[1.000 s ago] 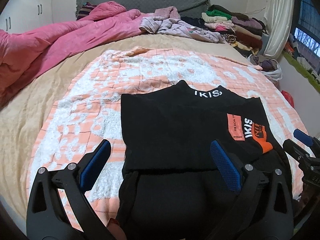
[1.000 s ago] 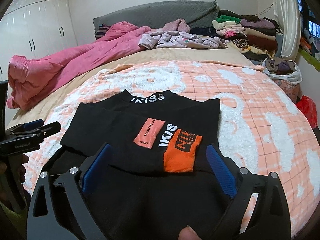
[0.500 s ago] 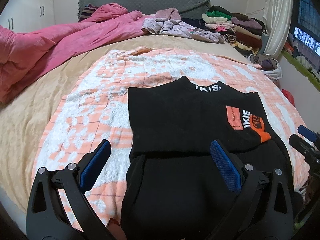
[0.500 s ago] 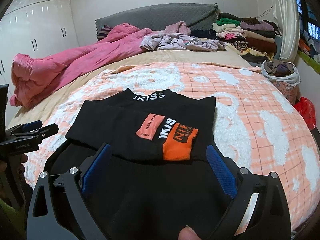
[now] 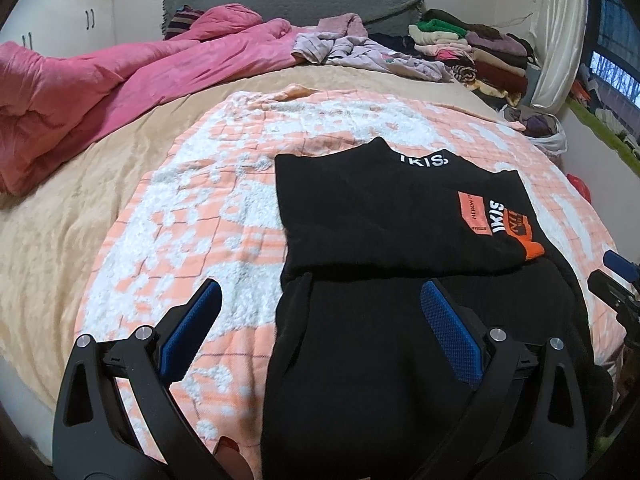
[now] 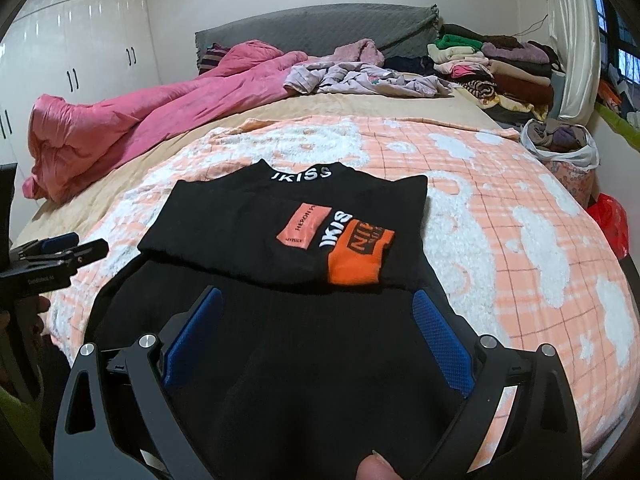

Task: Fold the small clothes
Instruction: 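Lower both grippers onto the hem and pinch it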

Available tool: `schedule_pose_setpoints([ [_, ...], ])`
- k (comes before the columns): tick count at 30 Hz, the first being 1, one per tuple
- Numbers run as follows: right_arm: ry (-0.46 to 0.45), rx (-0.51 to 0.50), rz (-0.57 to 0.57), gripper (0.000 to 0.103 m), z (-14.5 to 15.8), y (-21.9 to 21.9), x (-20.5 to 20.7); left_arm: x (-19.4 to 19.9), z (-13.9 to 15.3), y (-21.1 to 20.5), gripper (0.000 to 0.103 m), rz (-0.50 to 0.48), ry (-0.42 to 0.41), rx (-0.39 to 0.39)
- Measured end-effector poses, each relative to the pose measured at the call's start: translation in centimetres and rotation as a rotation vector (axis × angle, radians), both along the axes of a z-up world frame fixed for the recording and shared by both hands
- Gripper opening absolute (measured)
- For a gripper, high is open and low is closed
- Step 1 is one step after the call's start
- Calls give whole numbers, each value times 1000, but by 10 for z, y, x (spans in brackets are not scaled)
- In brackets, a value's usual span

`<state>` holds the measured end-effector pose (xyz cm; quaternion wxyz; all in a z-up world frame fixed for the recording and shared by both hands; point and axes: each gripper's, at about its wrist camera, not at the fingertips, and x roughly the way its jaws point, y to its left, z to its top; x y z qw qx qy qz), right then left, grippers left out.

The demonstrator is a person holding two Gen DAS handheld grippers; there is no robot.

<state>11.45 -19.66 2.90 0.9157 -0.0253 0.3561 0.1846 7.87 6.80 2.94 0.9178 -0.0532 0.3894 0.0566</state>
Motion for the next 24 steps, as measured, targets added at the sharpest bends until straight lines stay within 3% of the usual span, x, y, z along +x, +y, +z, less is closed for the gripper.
schedule_pose_setpoints([
  [24, 66, -47, -51, 95, -27, -43, -38, -50, -27, 32, 93, 48, 71, 9],
])
